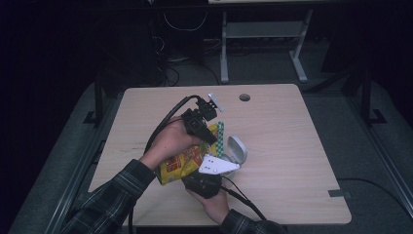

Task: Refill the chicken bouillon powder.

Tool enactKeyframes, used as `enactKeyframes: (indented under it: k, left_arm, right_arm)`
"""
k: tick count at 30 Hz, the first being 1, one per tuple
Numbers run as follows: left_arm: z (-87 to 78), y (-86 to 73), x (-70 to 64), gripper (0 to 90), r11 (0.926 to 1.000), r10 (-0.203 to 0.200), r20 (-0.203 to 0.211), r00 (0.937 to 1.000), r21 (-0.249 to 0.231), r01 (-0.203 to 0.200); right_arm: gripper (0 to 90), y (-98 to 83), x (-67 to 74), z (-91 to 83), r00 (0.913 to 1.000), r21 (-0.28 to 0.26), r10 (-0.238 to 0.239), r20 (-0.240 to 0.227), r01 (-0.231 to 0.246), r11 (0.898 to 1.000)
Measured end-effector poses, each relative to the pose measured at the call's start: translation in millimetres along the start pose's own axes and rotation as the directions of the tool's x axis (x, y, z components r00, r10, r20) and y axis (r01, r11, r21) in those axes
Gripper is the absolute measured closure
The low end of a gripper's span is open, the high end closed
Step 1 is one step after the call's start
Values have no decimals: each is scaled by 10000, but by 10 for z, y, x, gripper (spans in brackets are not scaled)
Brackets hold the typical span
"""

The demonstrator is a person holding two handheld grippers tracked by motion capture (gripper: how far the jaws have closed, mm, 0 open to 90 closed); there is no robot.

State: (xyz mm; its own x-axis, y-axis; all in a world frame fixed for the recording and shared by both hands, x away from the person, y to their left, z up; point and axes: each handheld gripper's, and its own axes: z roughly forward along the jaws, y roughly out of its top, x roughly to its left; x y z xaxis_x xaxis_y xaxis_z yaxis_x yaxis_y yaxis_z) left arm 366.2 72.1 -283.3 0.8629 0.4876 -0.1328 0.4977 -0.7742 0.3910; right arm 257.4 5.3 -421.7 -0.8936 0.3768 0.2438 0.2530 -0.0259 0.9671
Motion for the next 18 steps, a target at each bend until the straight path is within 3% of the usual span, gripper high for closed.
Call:
enactKeyframes:
  k: [18]
  left_arm:
    - [5, 23, -1, 898, 9999, 32, -19, 10000, 97, -32]
  right_arm:
    - [899, 3, -5, -3, 9998, -57, 172, -23, -172, 9998]
